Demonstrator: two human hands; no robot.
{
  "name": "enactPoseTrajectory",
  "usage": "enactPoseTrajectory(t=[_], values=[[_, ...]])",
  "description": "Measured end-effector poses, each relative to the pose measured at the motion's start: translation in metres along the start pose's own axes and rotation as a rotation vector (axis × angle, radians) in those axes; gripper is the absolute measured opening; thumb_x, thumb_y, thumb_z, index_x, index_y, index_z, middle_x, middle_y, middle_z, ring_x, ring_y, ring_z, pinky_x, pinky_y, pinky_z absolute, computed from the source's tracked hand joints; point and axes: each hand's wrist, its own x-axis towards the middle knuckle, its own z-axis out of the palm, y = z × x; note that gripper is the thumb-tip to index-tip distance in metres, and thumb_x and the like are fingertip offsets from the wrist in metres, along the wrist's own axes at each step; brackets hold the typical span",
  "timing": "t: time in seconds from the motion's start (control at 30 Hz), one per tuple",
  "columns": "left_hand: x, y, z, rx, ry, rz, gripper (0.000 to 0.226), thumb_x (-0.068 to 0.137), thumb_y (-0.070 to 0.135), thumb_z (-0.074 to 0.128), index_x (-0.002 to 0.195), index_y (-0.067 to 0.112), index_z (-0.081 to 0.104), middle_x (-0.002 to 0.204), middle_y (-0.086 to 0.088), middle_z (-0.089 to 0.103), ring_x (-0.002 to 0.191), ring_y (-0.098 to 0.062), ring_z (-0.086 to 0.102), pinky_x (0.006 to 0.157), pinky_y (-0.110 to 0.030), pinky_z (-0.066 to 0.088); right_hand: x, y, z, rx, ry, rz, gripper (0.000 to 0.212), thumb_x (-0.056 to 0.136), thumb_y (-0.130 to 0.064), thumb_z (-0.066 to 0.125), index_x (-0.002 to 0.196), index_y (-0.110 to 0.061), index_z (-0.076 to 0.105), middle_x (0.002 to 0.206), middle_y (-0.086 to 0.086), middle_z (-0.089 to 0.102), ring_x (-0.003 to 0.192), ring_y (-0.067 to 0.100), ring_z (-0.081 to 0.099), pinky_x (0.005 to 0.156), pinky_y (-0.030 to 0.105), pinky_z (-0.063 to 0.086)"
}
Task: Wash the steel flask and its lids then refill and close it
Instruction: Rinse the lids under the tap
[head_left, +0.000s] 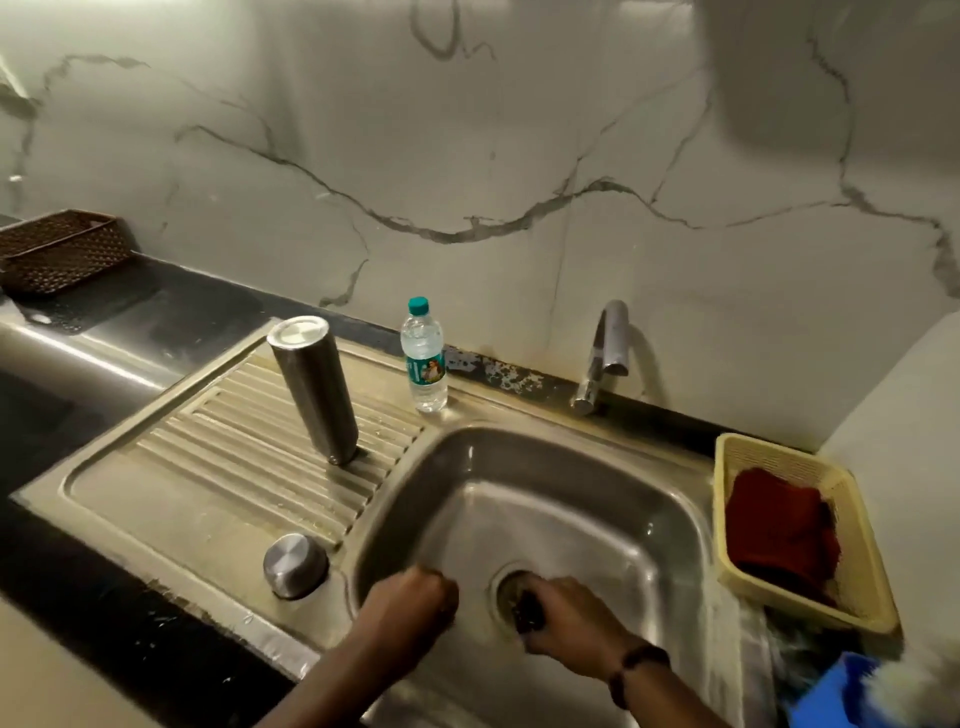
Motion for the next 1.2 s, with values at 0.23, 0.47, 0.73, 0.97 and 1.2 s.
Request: enactPoseTrajectory(t=[0.23, 0.47, 0.73, 0.97, 1.2], values=[[-0.039, -0.032, -0.008, -0.212, 0.459, 0.062, 0.019, 0.089, 0.031, 0.05, 0.096, 0.025, 0.067, 0.095, 0.008, 0.062, 0.084, -0.007, 0.06, 0.065, -0.023, 0.047, 0.008, -0.042, -0.049, 0.729, 0.108, -0.245, 0.032, 0.092, -0.019, 0.066, 0.123, -0.014, 0.058, 0.112, 0.013, 0.069, 0.099, 0.029, 0.068, 0.075, 0.032, 0.055], [-0.075, -0.051, -0.007, -0.356, 0.748, -0.148, 0.019, 0.088, 0.012, 0.072, 0.103, 0.02, 0.066, 0.107, 0.006, 0.06, 0.092, -0.009, 0.059, 0.074, -0.022, 0.052, 0.026, -0.106, -0.001, 0.43, 0.227, -0.282, 0.058, 0.081, -0.032, 0.078, 0.131, -0.027, 0.048, 0.124, -0.007, 0.06, 0.111, 0.007, 0.058, 0.093, 0.014, 0.044], [-0.114, -0.123, 0.009, -0.253, 0.548, -0.602, 0.049, 0.079, 0.029, 0.083, 0.119, 0.009, 0.065, 0.127, -0.016, 0.061, 0.115, -0.036, 0.055, 0.093, -0.042, 0.045, 0.041, -0.173, 0.005, 0.502, 0.333, -0.413, 0.063, 0.08, -0.027, 0.079, 0.135, -0.023, 0.049, 0.136, 0.002, 0.047, 0.125, 0.016, 0.048, 0.108, 0.031, 0.042], [-0.118, -0.143, 0.021, -0.164, 0.472, -0.602, 0.045, 0.082, 0.049, 0.073, 0.104, 0.009, 0.071, 0.122, -0.017, 0.064, 0.116, -0.039, 0.053, 0.093, -0.047, 0.046, 0.084, -0.235, -0.007, 0.193, 0.297, -0.488, 0.059, 0.085, -0.014, 0.066, 0.138, -0.015, 0.04, 0.141, 0.011, 0.037, 0.12, 0.03, 0.051, 0.102, 0.04, 0.045], [-0.142, -0.138, 0.024, -0.236, 0.563, -0.527, 0.048, 0.081, 0.031, 0.081, 0.121, 0.009, 0.065, 0.13, -0.012, 0.057, 0.116, -0.029, 0.056, 0.095, -0.037, 0.052, 0.127, -0.275, 0.013, -0.24, 0.312, -0.593, 0.061, 0.084, -0.031, 0.071, 0.136, -0.015, 0.043, 0.133, 0.009, 0.051, 0.12, 0.028, 0.042, 0.101, 0.036, 0.034]])
